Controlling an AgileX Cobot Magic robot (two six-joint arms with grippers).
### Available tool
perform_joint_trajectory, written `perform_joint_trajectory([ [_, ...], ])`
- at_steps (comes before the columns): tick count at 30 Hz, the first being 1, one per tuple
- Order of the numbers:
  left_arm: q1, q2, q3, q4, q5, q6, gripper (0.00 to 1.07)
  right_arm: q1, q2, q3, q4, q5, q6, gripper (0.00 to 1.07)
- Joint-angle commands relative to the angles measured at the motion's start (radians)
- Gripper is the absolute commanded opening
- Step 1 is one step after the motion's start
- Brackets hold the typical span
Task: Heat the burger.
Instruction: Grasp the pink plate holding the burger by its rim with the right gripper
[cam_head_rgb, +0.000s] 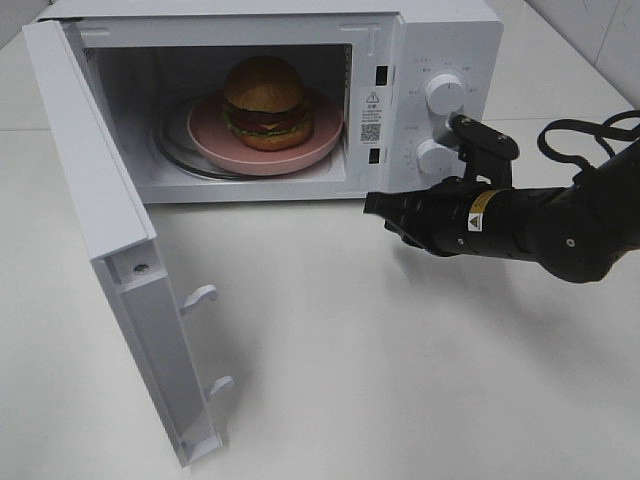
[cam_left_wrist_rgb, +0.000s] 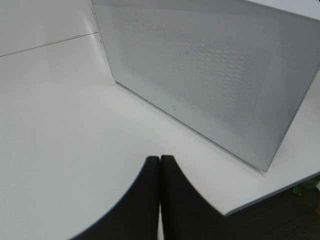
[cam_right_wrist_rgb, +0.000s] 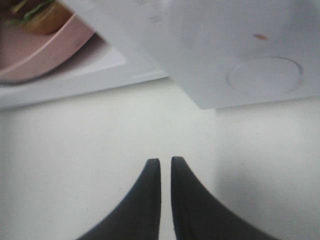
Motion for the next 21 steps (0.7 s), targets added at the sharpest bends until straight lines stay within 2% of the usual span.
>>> perform_joint_trajectory([
  [1,0.002,-0.02,0.002,-0.002,-0.012,-0.008,0.0,0.0,-0.017,0.001,-0.168,0.004,-0.207,0.09],
  [6,0.002,-0.02,0.002,-0.002,-0.012,-0.008,0.0,0.0,-0.017,0.001,-0.179,0.041,-0.37,0.1],
  [10,0.002,-0.02,0.002,-0.002,-0.012,-0.008,0.0,0.0,-0.017,0.001,-0.179,0.103,-0.414,0.11],
  [12,0.002,-0.02,0.002,-0.002,-0.012,-0.008,0.0,0.0,-0.019,-0.01,-0.179,0.227,-0.414,0.12],
  [13,0.002,-0.02,0.002,-0.002,-0.012,-0.008,0.0,0.0,-0.019,-0.01,-0.179,0.227,-0.414,0.12],
  [15,0.002,-0.02,0.002,-0.002,-0.012,-0.008,0.0,0.002,-0.04,-0.037,-0.179,0.396,-0.389,0.12],
  [16,0.002,-0.02,0.002,-0.002,-0.012,-0.008,0.0,0.002,-0.04,-0.037,-0.179,0.396,-0.389,0.12],
  [17,0.002,-0.02,0.002,-0.002,-0.012,-0.008,0.0,0.003,-0.064,-0.06,-0.179,0.516,-0.378,0.12],
  [18,0.002,-0.02,0.002,-0.002,-0.012,-0.008,0.0,0.003,-0.064,-0.06,-0.179,0.516,-0.378,0.12],
  [20,0.002,-0.02,0.002,-0.002,-0.012,-0.008,0.0,0.003,-0.098,-0.1,-0.175,0.699,-0.375,0.12],
  [21,0.002,-0.02,0.002,-0.002,-0.012,-0.008,0.0,0.003,-0.098,-0.1,-0.175,0.699,-0.375,0.12],
])
